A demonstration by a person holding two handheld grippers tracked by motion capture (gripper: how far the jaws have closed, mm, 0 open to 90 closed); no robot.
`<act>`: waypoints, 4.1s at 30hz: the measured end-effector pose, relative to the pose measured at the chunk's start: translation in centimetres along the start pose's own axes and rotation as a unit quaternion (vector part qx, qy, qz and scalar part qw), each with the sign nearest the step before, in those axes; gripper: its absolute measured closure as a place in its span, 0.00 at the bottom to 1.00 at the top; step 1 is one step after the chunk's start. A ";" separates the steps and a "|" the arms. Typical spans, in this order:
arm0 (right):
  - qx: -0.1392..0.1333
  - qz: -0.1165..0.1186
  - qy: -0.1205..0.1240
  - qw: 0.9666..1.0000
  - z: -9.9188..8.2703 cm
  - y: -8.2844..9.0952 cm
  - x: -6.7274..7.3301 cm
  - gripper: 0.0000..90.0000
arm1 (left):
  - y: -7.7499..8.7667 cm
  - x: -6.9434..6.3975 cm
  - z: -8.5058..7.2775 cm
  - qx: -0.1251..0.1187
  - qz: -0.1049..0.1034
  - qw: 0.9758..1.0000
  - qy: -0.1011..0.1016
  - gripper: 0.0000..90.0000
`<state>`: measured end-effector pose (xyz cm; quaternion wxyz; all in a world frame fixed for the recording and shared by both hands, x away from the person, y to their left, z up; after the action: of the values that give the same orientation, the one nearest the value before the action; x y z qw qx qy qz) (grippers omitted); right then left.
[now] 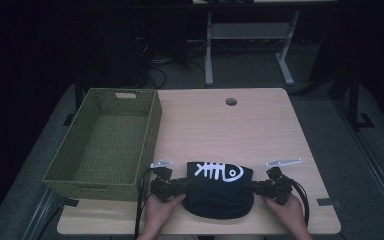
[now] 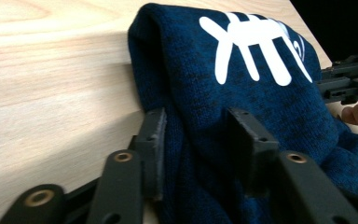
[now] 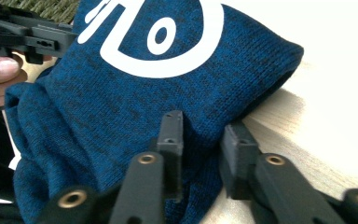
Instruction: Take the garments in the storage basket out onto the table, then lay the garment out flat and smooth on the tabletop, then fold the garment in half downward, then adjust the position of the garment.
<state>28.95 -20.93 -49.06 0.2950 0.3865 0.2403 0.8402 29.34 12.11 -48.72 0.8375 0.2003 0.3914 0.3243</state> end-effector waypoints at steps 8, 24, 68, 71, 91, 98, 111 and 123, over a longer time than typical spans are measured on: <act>-0.004 0.004 -0.005 1.000 -0.2 1.3 -0.6 0.88 | -1.0 -1.1 0.2 -0.006 -0.012 1.000 -0.016 0.81; -0.052 0.028 -0.014 0.998 1.9 4.9 0.1 0.89 | 0.7 -3.7 4.7 -0.032 -0.029 0.998 -0.041 0.84; -0.060 0.094 0.045 0.993 15.8 0.6 9.4 0.88 | 15.0 1.5 12.5 -0.096 -0.018 0.995 -0.029 0.84; -0.057 0.097 0.048 0.992 16.4 0.0 10.0 0.88 | 15.7 2.2 12.6 -0.098 -0.020 0.995 -0.022 0.84; -0.050 0.111 0.061 0.991 19.4 -3.1 13.2 0.88 | 19.6 5.4 13.2 -0.106 -0.015 0.994 -0.008 0.84; -0.040 0.115 0.066 0.990 20.6 -4.5 14.4 0.88 | 21.0 6.6 13.2 -0.108 -0.007 0.994 -0.001 0.84; -0.034 0.135 0.065 0.988 22.1 -7.1 16.8 0.88 | 24.2 8.8 13.4 -0.107 0.010 0.994 0.004 0.84; -0.020 0.148 0.068 0.986 23.6 -10.6 19.2 0.88 | 26.8 11.8 12.5 -0.122 0.023 0.992 0.031 0.84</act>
<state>40.78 3.84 -32.19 0.1583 0.3540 0.1830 0.9034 34.55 38.38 -31.44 0.8356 0.0954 0.3698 0.3948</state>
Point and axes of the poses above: each handheld gripper's, and its own axes: y roughly backward along the jaws, z roughly out of its top, x roughly to its left, the point moved 2 cm from there along -y, roughly forward along the jaws
